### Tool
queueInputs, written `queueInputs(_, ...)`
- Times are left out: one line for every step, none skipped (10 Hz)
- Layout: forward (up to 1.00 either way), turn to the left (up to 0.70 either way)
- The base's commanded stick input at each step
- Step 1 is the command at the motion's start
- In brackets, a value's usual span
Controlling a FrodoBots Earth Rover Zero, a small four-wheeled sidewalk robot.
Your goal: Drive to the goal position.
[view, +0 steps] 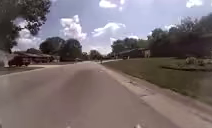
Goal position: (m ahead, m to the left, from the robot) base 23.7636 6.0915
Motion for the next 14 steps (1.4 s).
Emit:
queueInputs(0.7,0.0)
queueInputs(0.7,0.0)
queueInputs(0.7,0.0)
queueInputs(0.7,0.0)
queueInputs(0.7,0.0)
queueInputs(0.7,0.0)
queueInputs(0.7,0.0)
queueInputs(0.7,0.0)
queueInputs(0.7,0.0)
queueInputs(0.7,0.0)
queueInputs(0.7,0.0)
queueInputs(0.7,0.0)
queueInputs(0.7,0.0)
queueInputs(0.7,0.0)
